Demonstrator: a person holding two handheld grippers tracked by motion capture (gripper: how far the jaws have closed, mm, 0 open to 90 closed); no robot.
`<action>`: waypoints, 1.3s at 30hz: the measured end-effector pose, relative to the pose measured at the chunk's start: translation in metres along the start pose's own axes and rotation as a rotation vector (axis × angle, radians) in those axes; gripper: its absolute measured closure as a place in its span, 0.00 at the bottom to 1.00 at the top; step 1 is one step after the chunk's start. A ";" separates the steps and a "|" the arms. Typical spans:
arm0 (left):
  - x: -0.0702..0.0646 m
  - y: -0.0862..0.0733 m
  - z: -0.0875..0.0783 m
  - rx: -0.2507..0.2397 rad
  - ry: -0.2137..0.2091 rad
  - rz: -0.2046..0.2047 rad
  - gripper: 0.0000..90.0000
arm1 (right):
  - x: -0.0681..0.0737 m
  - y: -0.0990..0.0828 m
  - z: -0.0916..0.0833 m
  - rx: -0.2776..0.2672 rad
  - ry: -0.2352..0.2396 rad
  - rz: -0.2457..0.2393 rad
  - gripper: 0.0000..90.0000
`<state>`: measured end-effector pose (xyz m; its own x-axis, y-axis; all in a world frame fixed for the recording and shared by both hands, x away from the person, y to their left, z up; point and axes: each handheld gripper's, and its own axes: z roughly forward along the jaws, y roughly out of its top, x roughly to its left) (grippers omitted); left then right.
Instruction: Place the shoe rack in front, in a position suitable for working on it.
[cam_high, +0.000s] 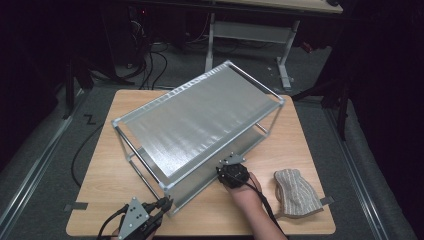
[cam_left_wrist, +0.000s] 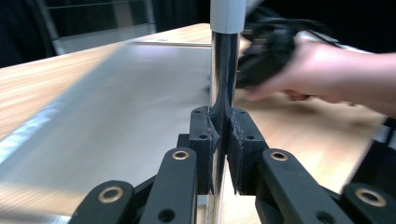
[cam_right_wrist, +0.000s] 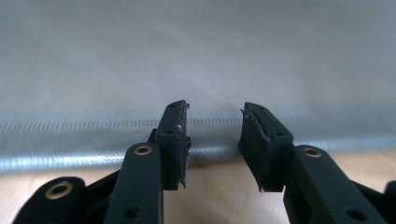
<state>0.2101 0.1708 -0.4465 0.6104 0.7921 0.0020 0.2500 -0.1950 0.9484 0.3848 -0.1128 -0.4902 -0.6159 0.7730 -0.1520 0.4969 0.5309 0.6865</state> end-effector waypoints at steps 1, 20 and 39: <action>0.004 0.000 -0.001 0.001 0.011 -0.001 0.90 | 0.001 -0.003 -0.003 0.003 0.000 0.006 0.68; 0.008 0.002 0.017 -0.030 -0.005 -0.006 0.89 | -0.026 -0.066 -0.103 -0.192 -0.013 0.076 0.53; 0.010 0.002 0.025 -0.032 -0.076 0.030 0.81 | -0.086 -0.131 -0.163 -0.269 -0.198 0.249 0.31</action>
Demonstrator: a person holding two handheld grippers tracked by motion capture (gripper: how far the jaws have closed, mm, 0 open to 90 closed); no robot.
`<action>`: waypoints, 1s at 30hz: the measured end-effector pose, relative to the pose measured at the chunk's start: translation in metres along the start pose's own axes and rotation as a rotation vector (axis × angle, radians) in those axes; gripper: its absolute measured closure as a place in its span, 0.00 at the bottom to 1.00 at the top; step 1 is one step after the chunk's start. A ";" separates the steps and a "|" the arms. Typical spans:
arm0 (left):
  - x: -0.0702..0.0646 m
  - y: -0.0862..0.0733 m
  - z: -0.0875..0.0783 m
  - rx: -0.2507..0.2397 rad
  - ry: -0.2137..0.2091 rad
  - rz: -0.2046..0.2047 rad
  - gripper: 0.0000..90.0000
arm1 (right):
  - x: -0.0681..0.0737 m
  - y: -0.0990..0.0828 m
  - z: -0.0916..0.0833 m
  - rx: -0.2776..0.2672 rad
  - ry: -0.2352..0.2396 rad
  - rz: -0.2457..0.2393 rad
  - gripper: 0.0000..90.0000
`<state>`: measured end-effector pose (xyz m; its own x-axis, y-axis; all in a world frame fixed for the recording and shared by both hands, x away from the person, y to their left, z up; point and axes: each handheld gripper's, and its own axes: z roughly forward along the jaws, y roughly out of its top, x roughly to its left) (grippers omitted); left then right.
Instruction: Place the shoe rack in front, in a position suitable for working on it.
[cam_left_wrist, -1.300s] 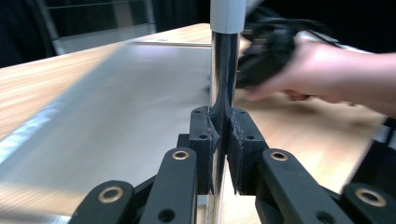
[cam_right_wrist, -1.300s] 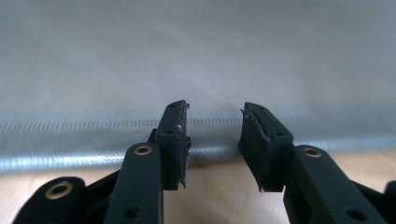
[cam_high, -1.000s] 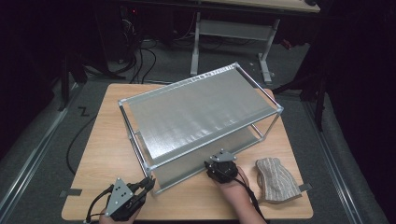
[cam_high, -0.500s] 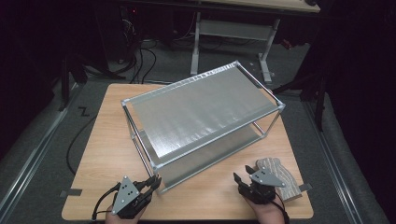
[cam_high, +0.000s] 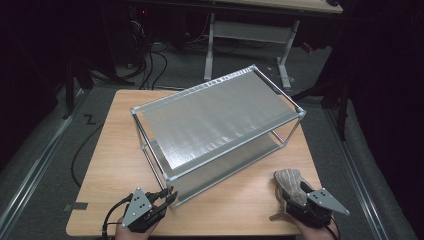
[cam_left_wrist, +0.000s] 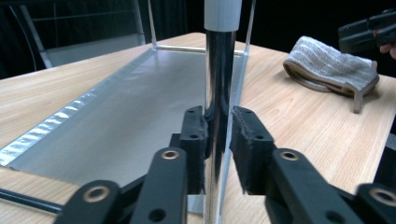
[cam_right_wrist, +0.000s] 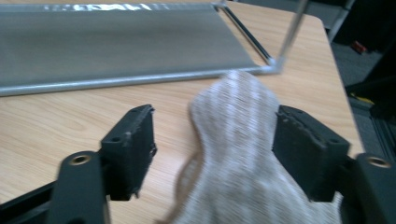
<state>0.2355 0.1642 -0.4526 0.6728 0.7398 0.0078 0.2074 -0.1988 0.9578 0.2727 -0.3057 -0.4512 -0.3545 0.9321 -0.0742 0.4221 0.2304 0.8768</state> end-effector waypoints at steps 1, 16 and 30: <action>0.000 0.000 0.000 0.006 0.004 0.004 0.79 | -0.004 -0.001 -0.001 0.004 0.000 0.011 0.30; 0.003 -0.009 0.000 0.037 0.010 0.014 0.70 | -0.035 -0.032 0.027 0.180 -0.042 0.091 0.27; 0.002 -0.010 -0.002 0.032 0.006 0.003 0.70 | -0.030 -0.037 0.034 0.205 0.015 0.022 0.72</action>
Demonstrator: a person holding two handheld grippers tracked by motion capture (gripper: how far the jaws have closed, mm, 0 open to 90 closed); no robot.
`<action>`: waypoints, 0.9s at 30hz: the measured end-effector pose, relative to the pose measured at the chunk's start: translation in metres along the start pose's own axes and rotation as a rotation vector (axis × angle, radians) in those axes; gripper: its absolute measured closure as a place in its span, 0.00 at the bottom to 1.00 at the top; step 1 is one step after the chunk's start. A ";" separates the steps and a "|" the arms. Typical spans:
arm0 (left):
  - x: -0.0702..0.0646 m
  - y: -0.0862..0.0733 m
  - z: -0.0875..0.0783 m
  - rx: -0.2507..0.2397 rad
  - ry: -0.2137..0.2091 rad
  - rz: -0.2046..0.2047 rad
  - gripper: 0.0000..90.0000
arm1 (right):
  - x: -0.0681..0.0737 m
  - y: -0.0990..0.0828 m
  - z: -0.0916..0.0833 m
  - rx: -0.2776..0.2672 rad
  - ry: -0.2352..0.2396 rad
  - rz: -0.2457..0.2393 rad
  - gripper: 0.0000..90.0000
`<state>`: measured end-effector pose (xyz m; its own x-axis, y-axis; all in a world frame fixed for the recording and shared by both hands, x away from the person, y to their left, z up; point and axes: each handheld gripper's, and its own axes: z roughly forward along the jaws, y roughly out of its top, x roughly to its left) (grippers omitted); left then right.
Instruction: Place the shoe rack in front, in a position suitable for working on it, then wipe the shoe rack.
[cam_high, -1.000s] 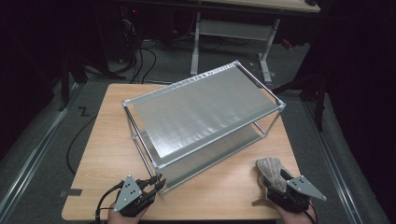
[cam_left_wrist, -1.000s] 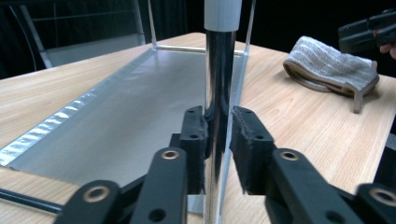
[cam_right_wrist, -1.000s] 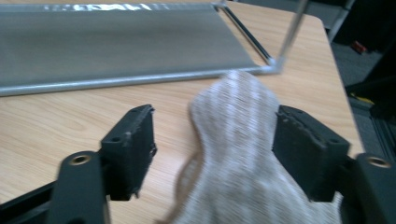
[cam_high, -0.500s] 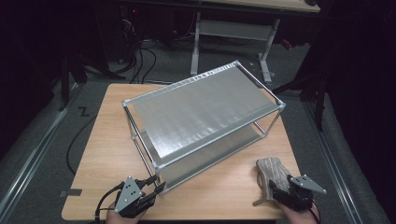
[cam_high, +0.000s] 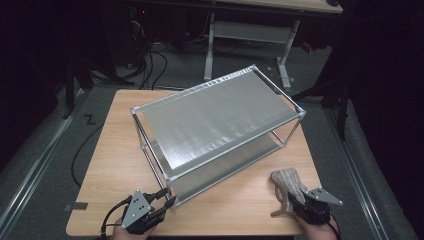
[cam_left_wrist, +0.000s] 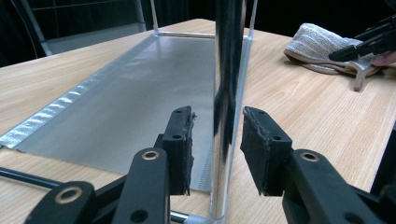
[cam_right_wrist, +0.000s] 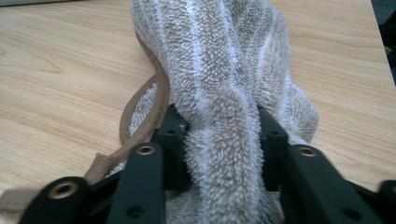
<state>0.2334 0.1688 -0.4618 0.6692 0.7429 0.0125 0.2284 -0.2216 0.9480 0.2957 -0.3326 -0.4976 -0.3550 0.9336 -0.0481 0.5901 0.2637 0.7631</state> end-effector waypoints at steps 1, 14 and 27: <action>0.000 0.000 0.001 -0.002 -0.002 0.001 0.70 | 0.000 -0.001 0.000 -0.006 0.002 0.000 0.74; -0.003 -0.002 0.001 -0.007 0.006 0.001 0.75 | 0.019 0.012 -0.015 -0.146 -0.004 -0.019 0.78; -0.005 0.000 -0.003 -0.021 0.026 0.003 0.78 | 0.058 0.047 -0.004 -0.217 0.082 -0.067 0.76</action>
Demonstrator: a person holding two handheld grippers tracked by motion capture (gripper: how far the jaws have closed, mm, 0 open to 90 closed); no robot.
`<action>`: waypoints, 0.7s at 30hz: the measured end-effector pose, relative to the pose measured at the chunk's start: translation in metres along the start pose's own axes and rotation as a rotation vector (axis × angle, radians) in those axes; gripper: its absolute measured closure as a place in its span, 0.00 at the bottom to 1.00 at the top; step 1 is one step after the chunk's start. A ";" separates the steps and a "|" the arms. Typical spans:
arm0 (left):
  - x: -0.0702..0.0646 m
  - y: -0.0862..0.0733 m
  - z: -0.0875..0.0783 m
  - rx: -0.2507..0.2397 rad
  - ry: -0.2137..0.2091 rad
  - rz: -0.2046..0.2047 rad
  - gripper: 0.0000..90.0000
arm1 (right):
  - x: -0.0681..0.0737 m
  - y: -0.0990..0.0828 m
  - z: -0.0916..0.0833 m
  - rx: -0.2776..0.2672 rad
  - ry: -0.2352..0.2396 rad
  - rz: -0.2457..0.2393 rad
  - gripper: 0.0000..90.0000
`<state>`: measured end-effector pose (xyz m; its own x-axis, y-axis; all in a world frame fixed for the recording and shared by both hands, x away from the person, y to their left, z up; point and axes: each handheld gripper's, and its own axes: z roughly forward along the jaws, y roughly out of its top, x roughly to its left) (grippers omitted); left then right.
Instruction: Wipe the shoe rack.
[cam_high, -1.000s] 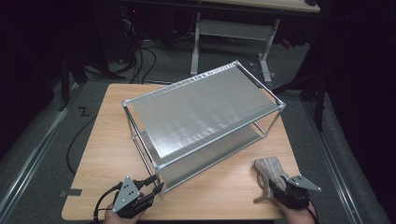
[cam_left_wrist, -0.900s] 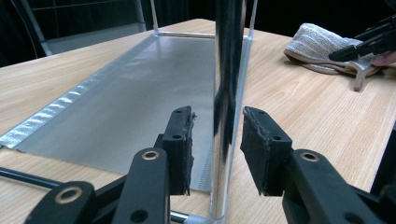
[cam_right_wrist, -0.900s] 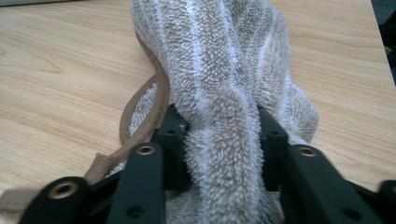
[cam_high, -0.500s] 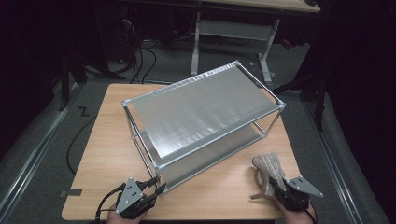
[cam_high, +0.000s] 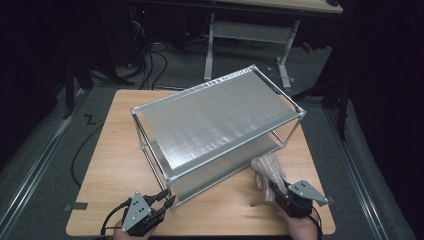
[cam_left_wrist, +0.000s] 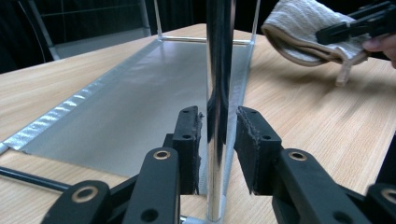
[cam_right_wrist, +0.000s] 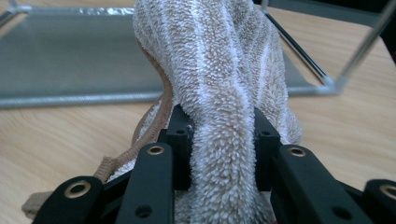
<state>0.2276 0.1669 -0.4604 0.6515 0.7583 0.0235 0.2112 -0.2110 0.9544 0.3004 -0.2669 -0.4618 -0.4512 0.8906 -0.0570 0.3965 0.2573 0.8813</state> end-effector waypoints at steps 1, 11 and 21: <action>0.000 0.000 0.000 0.000 -0.001 -0.004 0.79 | 0.002 0.002 0.002 -0.001 0.002 -0.002 0.76; 0.004 0.001 0.001 0.001 -0.007 -0.008 0.82 | 0.022 0.038 0.049 -0.009 0.029 -0.055 0.75; 0.001 0.000 0.001 -0.006 -0.003 0.010 0.88 | 0.041 0.046 0.121 0.119 0.050 -0.084 0.75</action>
<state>0.2292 0.1670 -0.4604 0.6555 0.7545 0.0320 0.2005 -0.2148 0.9558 0.3967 -0.1735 -0.4803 -0.5247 0.8451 -0.1023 0.4465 0.3755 0.8122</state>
